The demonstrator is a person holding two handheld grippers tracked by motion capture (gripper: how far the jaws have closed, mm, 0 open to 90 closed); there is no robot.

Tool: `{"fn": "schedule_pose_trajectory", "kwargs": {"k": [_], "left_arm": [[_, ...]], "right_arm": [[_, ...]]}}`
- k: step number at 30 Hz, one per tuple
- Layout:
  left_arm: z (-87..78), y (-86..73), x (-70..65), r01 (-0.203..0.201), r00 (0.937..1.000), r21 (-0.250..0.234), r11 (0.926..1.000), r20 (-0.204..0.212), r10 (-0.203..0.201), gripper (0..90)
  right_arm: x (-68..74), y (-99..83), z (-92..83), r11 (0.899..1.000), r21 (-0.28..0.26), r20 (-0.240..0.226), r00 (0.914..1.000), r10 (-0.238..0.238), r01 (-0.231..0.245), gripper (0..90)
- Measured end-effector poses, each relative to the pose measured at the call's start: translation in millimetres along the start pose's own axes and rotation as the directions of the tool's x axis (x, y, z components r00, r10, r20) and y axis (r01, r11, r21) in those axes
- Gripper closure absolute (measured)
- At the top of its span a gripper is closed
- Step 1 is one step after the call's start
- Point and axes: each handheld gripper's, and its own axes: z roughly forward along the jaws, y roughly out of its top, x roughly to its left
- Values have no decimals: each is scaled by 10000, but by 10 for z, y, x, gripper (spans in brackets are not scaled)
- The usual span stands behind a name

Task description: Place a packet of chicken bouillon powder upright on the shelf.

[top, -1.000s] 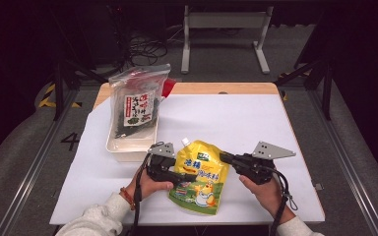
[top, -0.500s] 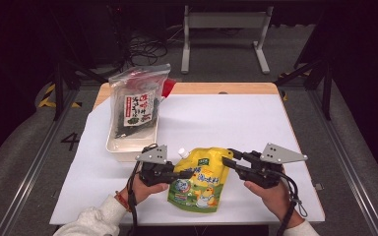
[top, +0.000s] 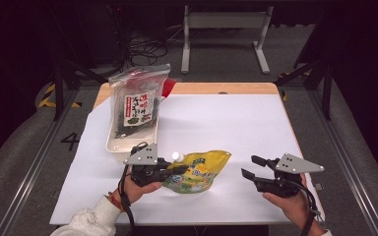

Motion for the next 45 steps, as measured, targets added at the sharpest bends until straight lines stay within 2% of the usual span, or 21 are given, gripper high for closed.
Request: {"fn": "schedule_pose_trajectory", "kwargs": {"k": [7,10,15,16,24,27,28,29,30,32,33,34,35,37,38,39,40,41,43,44,45], "left_arm": [[-128,62,4,-162,9988,-240,9996,-471,150,900],[-195,91,2,-261,9978,-399,9989,-618,236,900],[-441,170,15,-559,9916,-862,9947,-1208,453,900],[-480,176,13,-457,9915,-1003,9939,-1258,329,900],[-962,268,78,-815,9684,-1870,9790,-2471,334,900],[-1119,284,129,-1019,9520,-1957,9754,-3036,385,900],[-1148,279,149,-1002,9505,-1987,9749,-3089,347,900],[-1181,271,180,-990,9454,-1979,9752,-3245,301,900],[-1181,271,180,-990,9454,-1979,9752,-3245,301,900],[-1277,222,288,-941,9369,-2022,9748,-3491,180,899],[-1277,222,288,-941,9369,-2022,9748,-3491,180,899],[-1339,186,364,-851,9319,-2080,9744,-3626,40,900],[-1339,186,364,-851,9319,-2080,9744,-3626,40,899],[-1383,157,413,-840,9194,-1955,9771,-3933,4,899],[-1406,133,442,-833,9194,-2016,9759,-3934,-28,899],[-1422,107,472,-756,9144,-1932,9782,-4047,-93,899],[-1429,92,489,-740,9148,-1872,9795,-4039,-81,899],[-1432,67,511,-735,9186,-1913,9788,-3952,-83,899],[-1431,27,547,-606,9168,-1741,9829,-3992,-141,899],[-1434,0,570,-612,9194,-1635,9846,-3932,-81,899],[-1437,-16,581,-600,9185,-1596,9854,-3953,-81,899]], "right_arm": [[-46,-194,27,9962,861,211,9997,100,-118,360],[-44,-219,43,9951,982,221,9997,82,-103,352],[-44,-234,77,9939,1085,162,9997,175,-192,326],[-47,-238,85,9937,1104,150,9997,199,-214,320],[-88,-267,119,9922,1179,225,9990,389,-413,292],[-103,-274,127,9914,1194,260,9984,503,-531,279],[-106,-279,133,9911,1206,269,9982,532,-560,278],[-109,-283,138,9909,1232,275,9983,514,-544,278],[-109,-283,138,9909,1232,275,9983,514,-544,278],[-113,-298,161,9895,1317,279,9980,565,-597,277],[-115,-302,166,9891,1349,278,9981,552,-585,277],[-116,-307,175,9885,1392,296,9980,554,-590,277],[-116,-307,175,9885,1392,296,9980,554,-590,277],[-119,-315,187,9877,1432,267,9979,590,-623,275],[-118,-316,191,9875,1458,274,9980,568,-602,275],[-118,-318,193,9873,1470,262,9981,566,-599,275],[-118,-320,196,9872,1470,258,9980,579,-611,274],[-118,-320,197,9870,1488,268,9980,568,-602,273],[-115,-322,198,9868,1501,238,9981,571,-601,273],[-112,-322,199,9868,1516,252,9982,540,-573,273],[-109,-321,197,9869,1516,257,9984,510,-543,272]]}}
